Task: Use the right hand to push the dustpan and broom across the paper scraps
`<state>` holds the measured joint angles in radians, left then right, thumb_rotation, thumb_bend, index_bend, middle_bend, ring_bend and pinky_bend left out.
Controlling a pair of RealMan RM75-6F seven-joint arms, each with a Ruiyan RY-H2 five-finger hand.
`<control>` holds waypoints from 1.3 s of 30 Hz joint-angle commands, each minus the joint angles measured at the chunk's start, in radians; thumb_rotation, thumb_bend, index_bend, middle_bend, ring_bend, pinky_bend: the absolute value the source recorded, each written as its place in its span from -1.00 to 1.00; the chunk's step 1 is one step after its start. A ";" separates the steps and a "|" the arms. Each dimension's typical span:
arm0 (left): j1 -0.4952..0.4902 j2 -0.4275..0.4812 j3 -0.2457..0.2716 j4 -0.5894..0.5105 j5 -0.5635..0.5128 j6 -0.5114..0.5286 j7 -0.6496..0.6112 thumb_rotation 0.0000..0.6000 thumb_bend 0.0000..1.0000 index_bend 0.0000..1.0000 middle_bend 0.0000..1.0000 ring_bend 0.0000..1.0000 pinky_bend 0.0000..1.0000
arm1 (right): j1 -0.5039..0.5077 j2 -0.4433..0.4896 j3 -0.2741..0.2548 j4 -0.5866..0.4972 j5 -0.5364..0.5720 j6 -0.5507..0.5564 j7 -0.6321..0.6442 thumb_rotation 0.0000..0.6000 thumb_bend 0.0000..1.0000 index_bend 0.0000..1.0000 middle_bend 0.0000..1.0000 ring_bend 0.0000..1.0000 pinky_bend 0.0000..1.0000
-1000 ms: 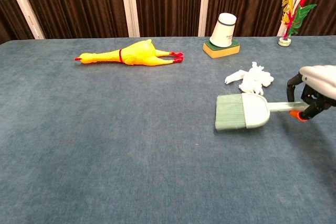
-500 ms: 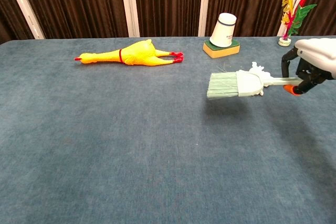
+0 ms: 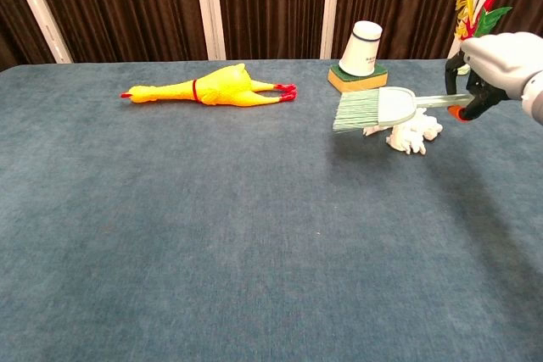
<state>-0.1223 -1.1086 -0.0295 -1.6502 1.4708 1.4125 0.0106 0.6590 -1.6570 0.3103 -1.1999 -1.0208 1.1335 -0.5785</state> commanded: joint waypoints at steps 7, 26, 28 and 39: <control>-0.003 0.004 0.001 -0.001 -0.001 -0.006 -0.003 1.00 -1.00 -1.00 -1.00 -1.00 -1.00 | 0.044 -0.074 -0.090 0.290 -0.139 0.012 -0.023 1.00 0.16 0.48 0.90 0.92 0.66; 0.001 -0.001 0.006 -0.007 0.014 0.009 0.012 1.00 -1.00 -1.00 -1.00 -1.00 -1.00 | -0.003 0.024 -0.137 0.406 -0.218 0.059 -0.062 1.00 0.16 0.48 0.90 0.92 0.66; 0.002 -0.002 0.006 -0.008 0.015 0.011 0.013 1.00 -1.00 -1.00 -1.00 -1.00 -1.00 | -0.012 0.051 -0.133 0.404 -0.215 0.061 -0.073 1.00 0.16 0.48 0.90 0.92 0.66; -0.001 -0.006 0.007 -0.008 0.016 0.008 0.025 1.00 -1.00 -1.00 -1.00 -1.00 -1.00 | -0.033 0.160 -0.097 0.268 -0.205 0.100 -0.095 1.00 0.16 0.48 0.90 0.92 0.66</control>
<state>-0.1227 -1.1141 -0.0232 -1.6585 1.4867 1.4205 0.0355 0.6229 -1.5198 0.2064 -0.8867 -1.2107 1.2149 -0.6722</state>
